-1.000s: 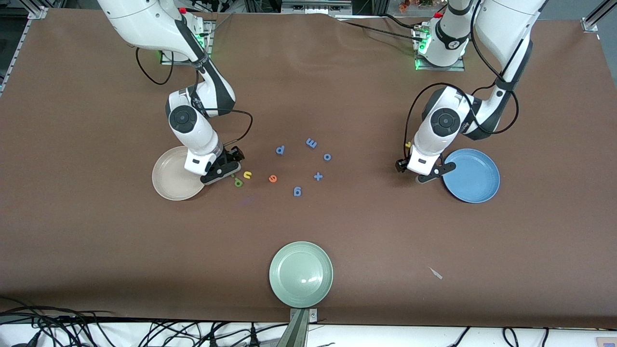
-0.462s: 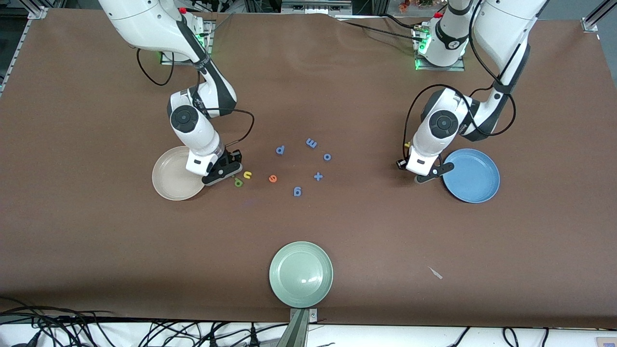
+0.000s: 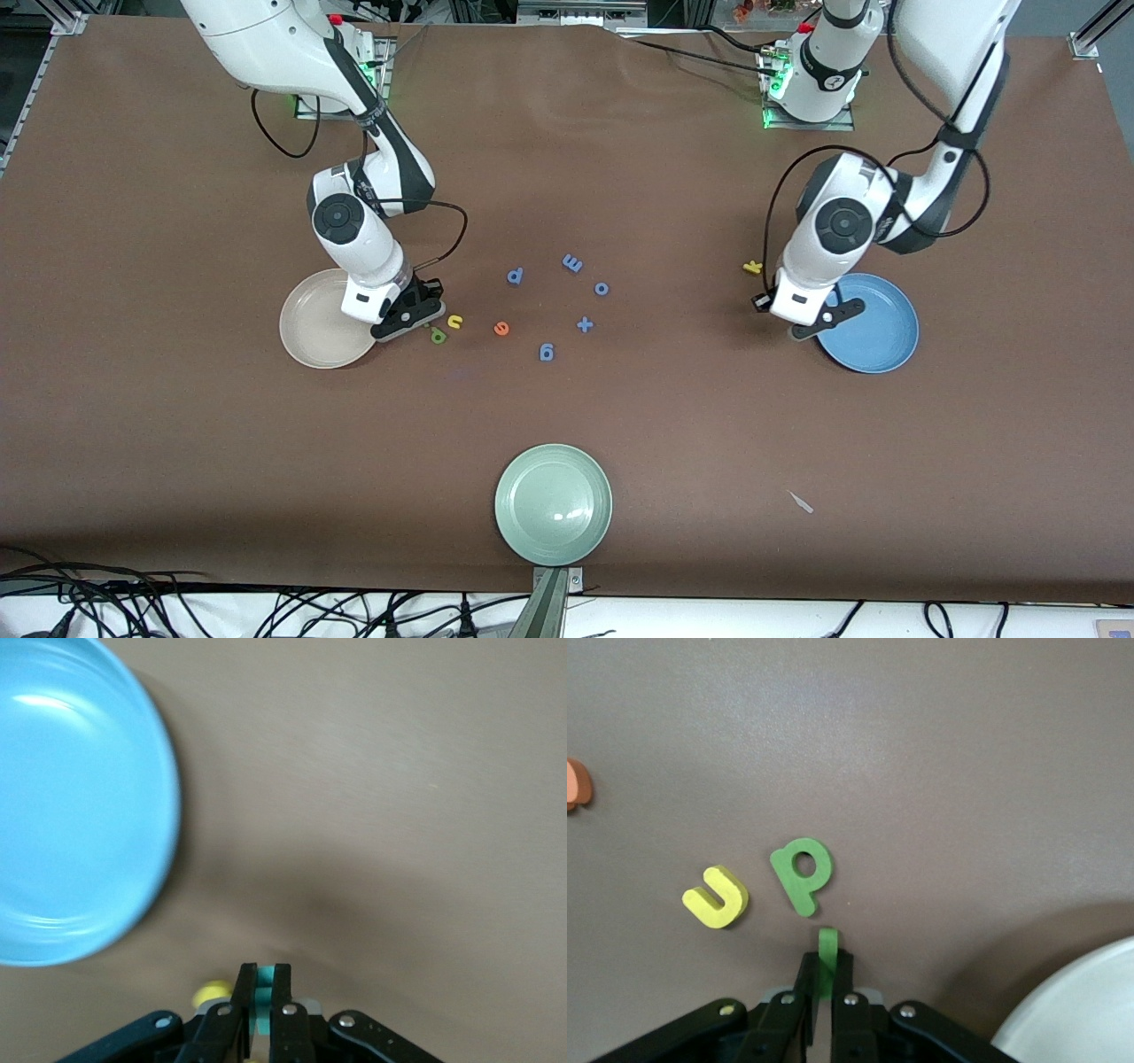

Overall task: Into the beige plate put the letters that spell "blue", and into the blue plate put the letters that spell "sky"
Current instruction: 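Drop the i in the white plate while the left gripper drops the y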

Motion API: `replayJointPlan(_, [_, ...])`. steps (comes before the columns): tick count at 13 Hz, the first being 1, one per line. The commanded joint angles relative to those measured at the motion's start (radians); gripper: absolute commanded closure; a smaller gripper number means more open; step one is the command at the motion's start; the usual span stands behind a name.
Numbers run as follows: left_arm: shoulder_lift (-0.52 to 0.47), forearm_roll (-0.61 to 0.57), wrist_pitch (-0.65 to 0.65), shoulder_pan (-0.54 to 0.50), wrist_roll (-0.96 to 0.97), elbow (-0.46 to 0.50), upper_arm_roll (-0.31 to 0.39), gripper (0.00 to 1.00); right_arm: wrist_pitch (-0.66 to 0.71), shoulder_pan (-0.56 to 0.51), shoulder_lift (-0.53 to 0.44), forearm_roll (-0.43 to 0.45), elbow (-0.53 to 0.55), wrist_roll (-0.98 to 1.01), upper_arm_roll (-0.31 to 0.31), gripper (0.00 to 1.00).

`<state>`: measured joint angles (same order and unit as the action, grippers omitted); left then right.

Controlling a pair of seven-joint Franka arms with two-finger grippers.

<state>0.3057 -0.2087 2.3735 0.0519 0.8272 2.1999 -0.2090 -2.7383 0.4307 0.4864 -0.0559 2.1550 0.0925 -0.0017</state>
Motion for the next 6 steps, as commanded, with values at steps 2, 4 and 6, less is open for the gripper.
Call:
replayJointPlan(2, [-0.045,-0.034,-0.056,-0.101,-0.151,0.026,-0.003,0.98,0.254,-0.012,-0.072,-0.01,-0.096,0.009,-0.014,0.98])
replayJointPlan(4, [-0.04,-0.037,-0.05,-0.174,-0.264,0.027,-0.001,0.98,0.463,-0.012,-0.089,-0.01,-0.19,0.045,-0.079,0.98])
replayJointPlan(6, [-0.027,-0.047,-0.036,-0.204,-0.302,0.026,-0.001,0.97,0.54,-0.012,-0.101,-0.015,-0.215,0.171,-0.159,0.98])
